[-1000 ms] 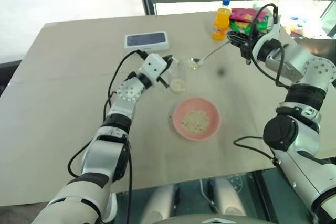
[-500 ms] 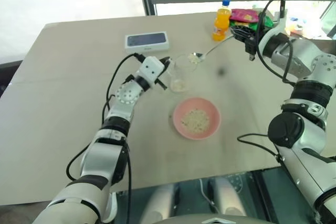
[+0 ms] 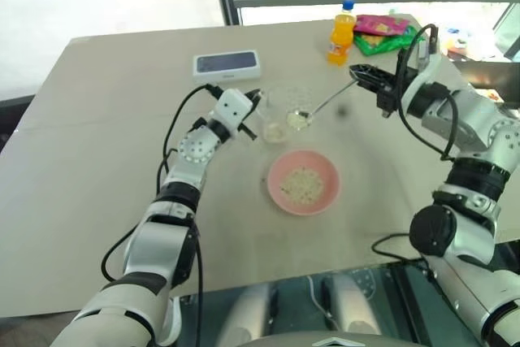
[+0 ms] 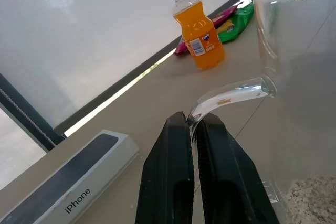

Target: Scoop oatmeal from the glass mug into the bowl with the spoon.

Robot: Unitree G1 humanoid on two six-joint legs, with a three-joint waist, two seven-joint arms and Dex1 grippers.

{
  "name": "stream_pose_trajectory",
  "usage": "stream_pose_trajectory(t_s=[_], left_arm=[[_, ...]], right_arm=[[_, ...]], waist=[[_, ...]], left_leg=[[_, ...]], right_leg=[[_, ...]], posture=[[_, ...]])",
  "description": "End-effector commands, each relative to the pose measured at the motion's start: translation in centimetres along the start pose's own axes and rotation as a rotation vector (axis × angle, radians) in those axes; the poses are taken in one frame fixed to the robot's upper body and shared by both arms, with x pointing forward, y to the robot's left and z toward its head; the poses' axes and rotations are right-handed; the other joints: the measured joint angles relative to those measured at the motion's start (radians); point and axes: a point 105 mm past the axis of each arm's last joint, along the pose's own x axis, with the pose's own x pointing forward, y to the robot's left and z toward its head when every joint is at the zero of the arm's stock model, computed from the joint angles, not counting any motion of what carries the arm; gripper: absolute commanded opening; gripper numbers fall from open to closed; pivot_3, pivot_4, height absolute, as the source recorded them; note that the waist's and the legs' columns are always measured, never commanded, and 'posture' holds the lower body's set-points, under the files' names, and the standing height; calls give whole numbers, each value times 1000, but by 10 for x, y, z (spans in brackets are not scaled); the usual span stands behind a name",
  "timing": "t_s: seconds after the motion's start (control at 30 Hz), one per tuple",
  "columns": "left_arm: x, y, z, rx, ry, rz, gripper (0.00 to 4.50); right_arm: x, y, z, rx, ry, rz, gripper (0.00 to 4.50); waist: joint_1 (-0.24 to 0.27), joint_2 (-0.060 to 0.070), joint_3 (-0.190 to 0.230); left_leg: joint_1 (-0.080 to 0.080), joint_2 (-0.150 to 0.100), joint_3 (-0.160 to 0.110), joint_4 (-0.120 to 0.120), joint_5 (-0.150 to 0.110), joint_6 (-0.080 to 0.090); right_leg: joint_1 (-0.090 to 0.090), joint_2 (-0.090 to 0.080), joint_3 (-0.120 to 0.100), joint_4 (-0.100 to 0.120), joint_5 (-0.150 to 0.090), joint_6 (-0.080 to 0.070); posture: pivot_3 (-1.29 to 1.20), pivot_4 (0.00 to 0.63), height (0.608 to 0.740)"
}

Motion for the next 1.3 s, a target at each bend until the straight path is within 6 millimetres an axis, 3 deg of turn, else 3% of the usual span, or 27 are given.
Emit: stream_pose_trajectory(t_s=[0.03,0.27,0.57,0.73,1.0,1.23,1.3], left_arm=[[-7,-4,-11,14,44,-24,86],[-8,-5,-12,15,49,-31,86],[-8,-5,-12,17,50,-34,86],[-7,-5,-12,17,50,-31,86],[3,-5,-4,-94,23,3,86],[3,-4,-3,-120,17,17,86],[3,-3,-2,-122,16,21,86]], right_arm=[[-8,16,-7,-38,5,62,0],[-20,9,-30,-96,93,40,0],[-19,8,-31,-539,114,-35,0],[-14,33,-45,-796,170,93,0],[-11,50,-69,-1181,228,323,0],[-21,54,-76,-1375,271,462,0],[-23,58,-75,-1354,271,475,0]], waist=[[0,0,0],[0,0,0],[1,0,0],[2,0,0],[6,-1,0],[13,-1,0],[13,-1,0]], left_leg=[[0,0,0,0,0,0],[1,0,0,1,0,1],[2,0,1,2,-1,1],[2,0,1,2,-1,1],[1,0,-1,3,-1,1],[0,-1,-4,3,-1,1],[0,-1,-4,2,-1,1]], right_leg=[[0,0,0,0,0,0],[2,0,0,-1,1,1],[4,1,0,-1,1,2],[4,1,0,-2,1,2],[4,1,-2,-3,1,3],[5,0,-5,-6,1,3],[5,0,-5,-7,1,3]], posture=[[0,150,740],[0,150,740],[0,150,740],[0,150,740],[0,150,740],[0,150,740],[0,150,740]])
